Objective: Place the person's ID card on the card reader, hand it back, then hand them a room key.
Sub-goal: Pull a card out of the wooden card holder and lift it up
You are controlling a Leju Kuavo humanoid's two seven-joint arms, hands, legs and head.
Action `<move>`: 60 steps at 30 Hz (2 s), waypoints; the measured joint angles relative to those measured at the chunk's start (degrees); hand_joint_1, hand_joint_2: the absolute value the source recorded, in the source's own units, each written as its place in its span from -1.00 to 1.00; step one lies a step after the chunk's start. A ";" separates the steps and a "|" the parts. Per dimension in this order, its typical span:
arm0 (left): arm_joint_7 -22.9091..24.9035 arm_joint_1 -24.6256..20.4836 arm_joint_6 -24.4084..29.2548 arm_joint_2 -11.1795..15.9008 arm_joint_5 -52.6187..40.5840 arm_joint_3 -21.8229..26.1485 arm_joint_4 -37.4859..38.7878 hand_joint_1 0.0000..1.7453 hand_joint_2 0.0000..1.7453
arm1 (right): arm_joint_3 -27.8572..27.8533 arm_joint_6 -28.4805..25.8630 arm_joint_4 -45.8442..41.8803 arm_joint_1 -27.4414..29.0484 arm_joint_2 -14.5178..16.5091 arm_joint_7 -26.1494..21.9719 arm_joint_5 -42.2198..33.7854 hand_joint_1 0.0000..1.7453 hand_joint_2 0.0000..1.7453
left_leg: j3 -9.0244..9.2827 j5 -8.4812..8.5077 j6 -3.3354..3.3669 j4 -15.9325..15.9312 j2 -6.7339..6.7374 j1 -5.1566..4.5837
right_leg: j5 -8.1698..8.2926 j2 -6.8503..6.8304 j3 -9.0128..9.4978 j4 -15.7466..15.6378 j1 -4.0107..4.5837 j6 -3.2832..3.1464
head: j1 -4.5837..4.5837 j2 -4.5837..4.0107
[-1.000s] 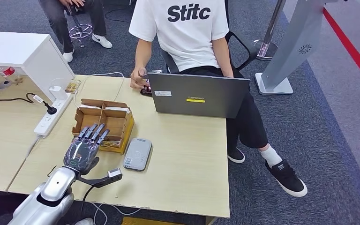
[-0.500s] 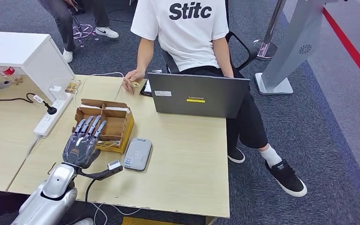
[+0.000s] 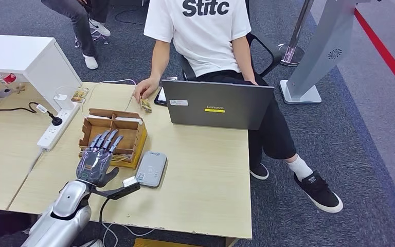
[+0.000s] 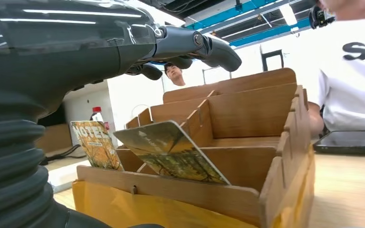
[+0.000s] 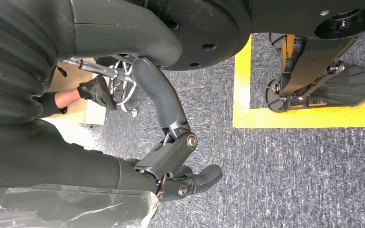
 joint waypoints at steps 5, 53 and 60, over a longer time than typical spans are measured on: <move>-1.24 0.65 1.09 -0.50 1.22 0.07 -0.92 -1.00 1.00 | -0.13 0.00 0.00 0.00 0.00 0.00 0.26 -1.00 1.00 | 0.00 0.00 0.00 0.00 0.00 0.00 | 0.00 0.00 0.00 0.00 0.00 0.00 | 0.00 0.00; 1.66 -13.40 6.33 -0.12 -0.95 4.33 -4.65 1.00 1.00 | -1.33 0.98 0.00 -0.08 0.04 0.17 3.08 -1.00 1.00 | 0.00 0.10 -0.03 0.02 -0.04 0.01 | 0.06 -0.06 0.01 0.02 0.00 -0.04 | 0.00 0.00; 1.79 -15.19 6.05 0.11 -1.01 4.36 -4.34 1.00 1.00 | -1.33 0.99 0.00 -0.11 0.04 0.17 3.22 -1.00 1.00 | 0.00 0.10 -0.03 0.01 -0.04 0.01 | 0.06 -0.06 -0.01 0.02 0.00 -0.04 | 0.00 0.00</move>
